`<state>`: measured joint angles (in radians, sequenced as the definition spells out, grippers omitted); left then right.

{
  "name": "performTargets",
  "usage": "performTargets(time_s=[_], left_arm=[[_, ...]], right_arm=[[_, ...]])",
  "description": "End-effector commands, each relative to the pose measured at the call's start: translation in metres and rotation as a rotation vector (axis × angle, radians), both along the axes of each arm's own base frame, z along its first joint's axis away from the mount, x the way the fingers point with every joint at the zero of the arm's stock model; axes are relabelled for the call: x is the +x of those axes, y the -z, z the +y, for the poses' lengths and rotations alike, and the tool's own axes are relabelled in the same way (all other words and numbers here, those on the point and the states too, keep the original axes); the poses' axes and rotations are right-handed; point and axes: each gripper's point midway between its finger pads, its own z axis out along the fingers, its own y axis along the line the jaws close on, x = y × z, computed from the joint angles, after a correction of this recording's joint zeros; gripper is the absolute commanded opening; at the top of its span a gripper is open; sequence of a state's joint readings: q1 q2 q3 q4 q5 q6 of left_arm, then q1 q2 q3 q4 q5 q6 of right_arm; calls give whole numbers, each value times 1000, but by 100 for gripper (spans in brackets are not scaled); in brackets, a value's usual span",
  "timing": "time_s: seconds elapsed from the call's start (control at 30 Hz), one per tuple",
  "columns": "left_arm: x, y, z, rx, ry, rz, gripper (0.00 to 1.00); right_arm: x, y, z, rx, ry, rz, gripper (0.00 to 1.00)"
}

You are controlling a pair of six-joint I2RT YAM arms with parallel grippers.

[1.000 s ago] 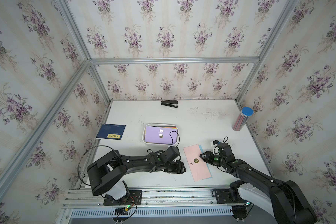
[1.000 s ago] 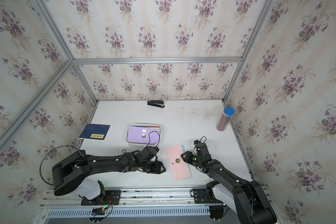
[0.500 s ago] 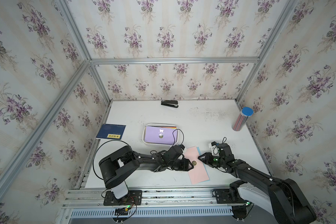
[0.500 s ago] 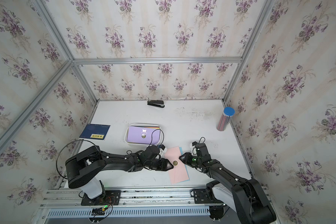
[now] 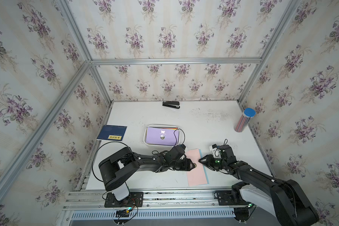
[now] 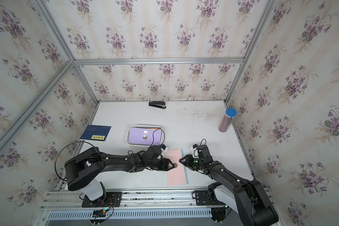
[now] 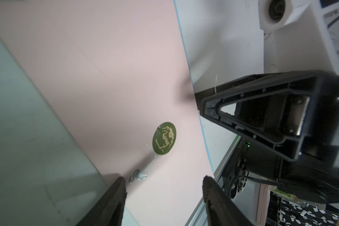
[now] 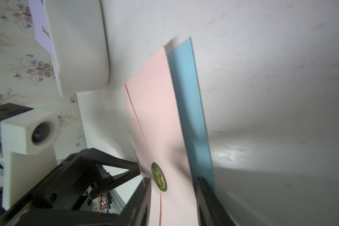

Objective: Put the sealed envelopes into the storage box
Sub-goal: Pick up the envelope from the center of the board.

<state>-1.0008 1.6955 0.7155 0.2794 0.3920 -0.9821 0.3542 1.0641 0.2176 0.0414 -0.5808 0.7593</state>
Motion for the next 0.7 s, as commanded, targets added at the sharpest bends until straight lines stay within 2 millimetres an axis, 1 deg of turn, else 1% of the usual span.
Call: performTargets(time_s=[0.0,0.1,0.27,0.33,0.5,0.57,0.67], left_arm=[[0,9,5,35,-5,3,64],[0,12,6,41,-6,5,64],[0,14,6,46,-6,5,64],[0,16,6,48,-5,7,64],[-2,22,7,44,-12,20,64],[-2,25,8,47,-17,22,64],[-3,28,10,54,-18,25,64]], right_arm=[[-2,-11,6,46,-14,7,42],[-1,-18,9,71,-21,-7,42],[-3,-20,15,122,-34,0,42],[-5,-19,16,138,-31,6,40],[-8,-6,11,88,-38,14,37],[-10,-7,12,103,-43,11,36],[-9,-13,16,139,-51,1,35]])
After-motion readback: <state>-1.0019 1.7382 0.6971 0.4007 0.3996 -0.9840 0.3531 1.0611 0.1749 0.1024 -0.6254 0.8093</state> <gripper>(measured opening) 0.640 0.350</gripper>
